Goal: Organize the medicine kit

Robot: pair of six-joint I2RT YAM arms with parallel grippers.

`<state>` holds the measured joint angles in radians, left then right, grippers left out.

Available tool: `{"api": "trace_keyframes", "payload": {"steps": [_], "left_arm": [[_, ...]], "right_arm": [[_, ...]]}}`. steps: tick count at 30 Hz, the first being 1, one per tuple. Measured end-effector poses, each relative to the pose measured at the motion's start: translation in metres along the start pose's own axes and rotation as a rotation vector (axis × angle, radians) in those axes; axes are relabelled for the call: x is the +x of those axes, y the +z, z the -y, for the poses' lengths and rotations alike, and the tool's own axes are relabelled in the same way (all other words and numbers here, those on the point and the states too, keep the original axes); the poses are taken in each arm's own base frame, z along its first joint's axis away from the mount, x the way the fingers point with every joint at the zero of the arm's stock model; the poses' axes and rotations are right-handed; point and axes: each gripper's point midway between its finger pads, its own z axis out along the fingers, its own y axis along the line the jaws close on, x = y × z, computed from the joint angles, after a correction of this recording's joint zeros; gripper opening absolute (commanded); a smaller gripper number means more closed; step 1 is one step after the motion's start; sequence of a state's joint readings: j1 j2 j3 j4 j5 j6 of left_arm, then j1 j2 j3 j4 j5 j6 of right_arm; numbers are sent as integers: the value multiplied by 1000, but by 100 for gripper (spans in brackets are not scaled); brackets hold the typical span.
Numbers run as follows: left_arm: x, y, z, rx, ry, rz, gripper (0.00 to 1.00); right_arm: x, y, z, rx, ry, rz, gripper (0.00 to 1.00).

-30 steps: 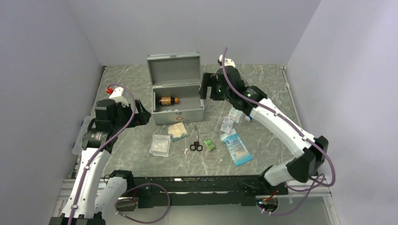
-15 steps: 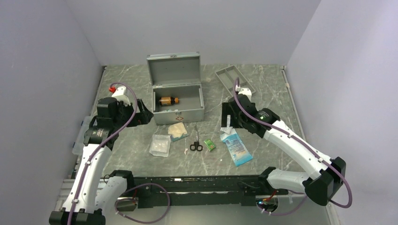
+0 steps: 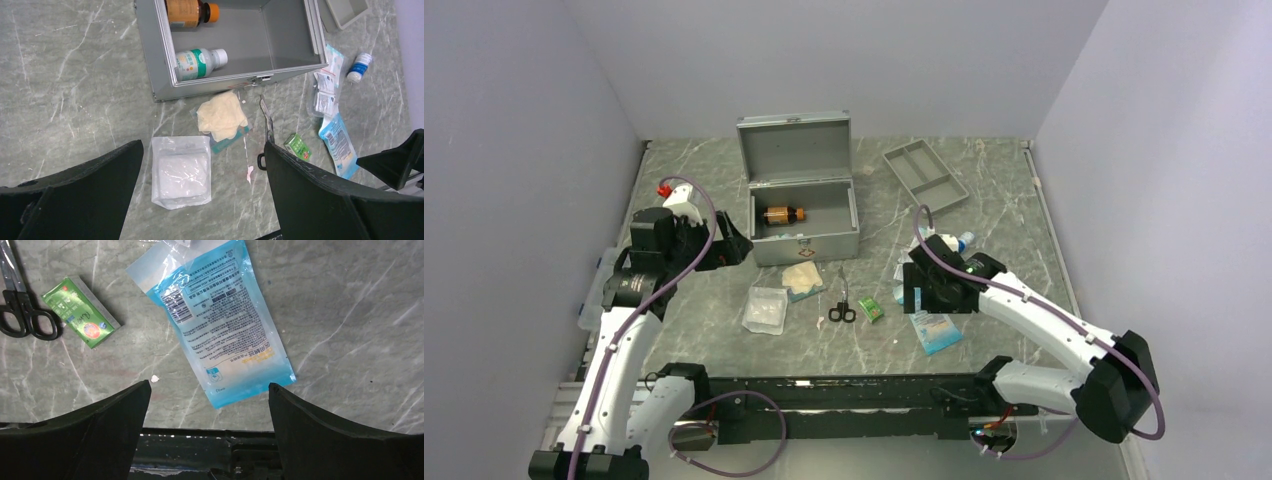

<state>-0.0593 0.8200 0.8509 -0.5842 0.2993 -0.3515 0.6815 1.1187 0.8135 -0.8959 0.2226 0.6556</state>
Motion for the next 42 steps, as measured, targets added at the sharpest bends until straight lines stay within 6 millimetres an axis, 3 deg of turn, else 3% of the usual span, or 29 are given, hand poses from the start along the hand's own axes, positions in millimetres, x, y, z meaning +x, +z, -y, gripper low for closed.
{"api": "trace_keyframes", "payload": {"steps": [24,29,39,42], "left_arm": [[0,0,1,3,-5,0,99],[0,0,1,3,-5,0,99],[0,0,1,3,-5,0,99],[0,0,1,3,-5,0,99]], "right_arm": [[19,67,-4,116,-20,-140,90],[23,73,-4,125,-11,-152,72],[19,75,-6,121,0,-131,1],[18,73,-6,116,4,-122,0]]}}
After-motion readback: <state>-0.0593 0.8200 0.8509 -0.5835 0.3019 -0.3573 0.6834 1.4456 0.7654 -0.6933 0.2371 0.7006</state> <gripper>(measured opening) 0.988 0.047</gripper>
